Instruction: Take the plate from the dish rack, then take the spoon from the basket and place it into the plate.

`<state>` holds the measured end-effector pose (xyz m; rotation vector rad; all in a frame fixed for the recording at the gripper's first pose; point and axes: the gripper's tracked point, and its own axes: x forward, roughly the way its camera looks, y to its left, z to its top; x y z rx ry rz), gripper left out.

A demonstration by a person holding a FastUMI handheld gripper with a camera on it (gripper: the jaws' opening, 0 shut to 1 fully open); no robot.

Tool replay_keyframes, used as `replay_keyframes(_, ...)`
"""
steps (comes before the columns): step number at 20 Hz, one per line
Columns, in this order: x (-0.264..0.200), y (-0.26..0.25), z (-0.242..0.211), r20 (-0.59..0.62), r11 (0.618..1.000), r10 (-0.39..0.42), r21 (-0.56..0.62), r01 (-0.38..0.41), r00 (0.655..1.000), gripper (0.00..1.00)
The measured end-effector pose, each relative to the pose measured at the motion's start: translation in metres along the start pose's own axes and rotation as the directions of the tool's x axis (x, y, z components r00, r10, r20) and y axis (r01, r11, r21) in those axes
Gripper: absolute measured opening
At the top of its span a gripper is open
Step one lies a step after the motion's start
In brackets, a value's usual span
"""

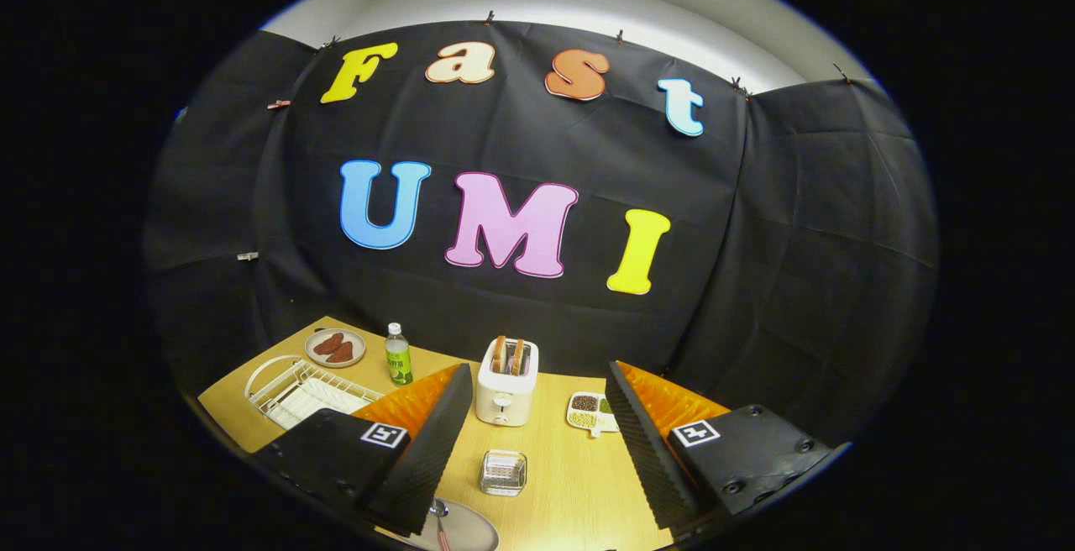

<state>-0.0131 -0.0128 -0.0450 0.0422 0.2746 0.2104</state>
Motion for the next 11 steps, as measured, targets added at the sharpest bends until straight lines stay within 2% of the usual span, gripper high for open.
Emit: replay_keyframes(11,-0.0067,0.0038,-0.003,0.001,1.0,0.011,0.007,-0.011,1.0,0.98)
